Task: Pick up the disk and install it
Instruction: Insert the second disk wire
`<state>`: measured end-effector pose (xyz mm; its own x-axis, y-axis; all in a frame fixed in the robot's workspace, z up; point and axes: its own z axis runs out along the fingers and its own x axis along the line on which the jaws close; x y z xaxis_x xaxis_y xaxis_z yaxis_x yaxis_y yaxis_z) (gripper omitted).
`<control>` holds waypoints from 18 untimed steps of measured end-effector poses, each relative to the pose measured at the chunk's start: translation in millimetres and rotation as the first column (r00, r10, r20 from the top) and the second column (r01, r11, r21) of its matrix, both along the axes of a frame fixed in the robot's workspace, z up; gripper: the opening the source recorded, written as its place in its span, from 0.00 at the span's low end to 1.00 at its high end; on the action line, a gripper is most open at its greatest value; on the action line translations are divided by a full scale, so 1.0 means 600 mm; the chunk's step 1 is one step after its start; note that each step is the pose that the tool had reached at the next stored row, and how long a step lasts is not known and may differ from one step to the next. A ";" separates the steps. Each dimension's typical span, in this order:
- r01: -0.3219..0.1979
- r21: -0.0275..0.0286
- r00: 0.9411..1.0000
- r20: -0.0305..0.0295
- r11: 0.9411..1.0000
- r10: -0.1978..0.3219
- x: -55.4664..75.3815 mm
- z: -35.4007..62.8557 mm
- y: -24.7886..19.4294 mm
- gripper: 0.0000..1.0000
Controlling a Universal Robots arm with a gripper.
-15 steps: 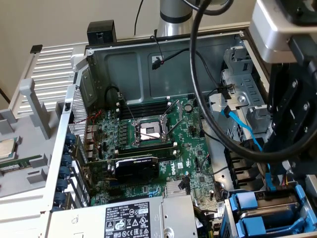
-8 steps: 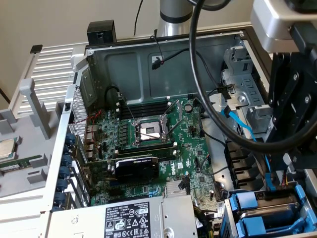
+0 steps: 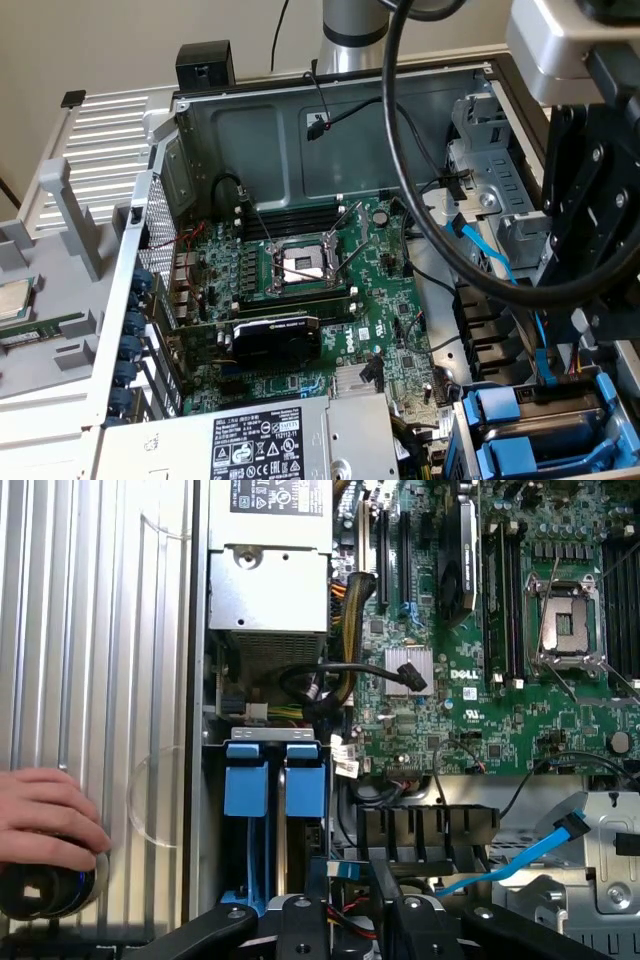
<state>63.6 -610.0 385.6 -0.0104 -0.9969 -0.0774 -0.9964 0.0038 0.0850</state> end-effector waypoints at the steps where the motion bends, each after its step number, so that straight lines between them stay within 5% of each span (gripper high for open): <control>1: 0.000 0.000 1.000 0.000 1.000 0.000 0.000 0.000 0.0000 0.31; 6: 0.000 0.000 1.000 0.000 1.000 0.000 0.000 0.000 0.0000 0.31; 11: 0.000 0.000 1.000 0.000 1.000 0.000 0.000 0.000 0.0000 0.11; 18: 0.000 0.001 1.000 0.000 1.000 0.000 0.001 0.000 -0.0006 0.11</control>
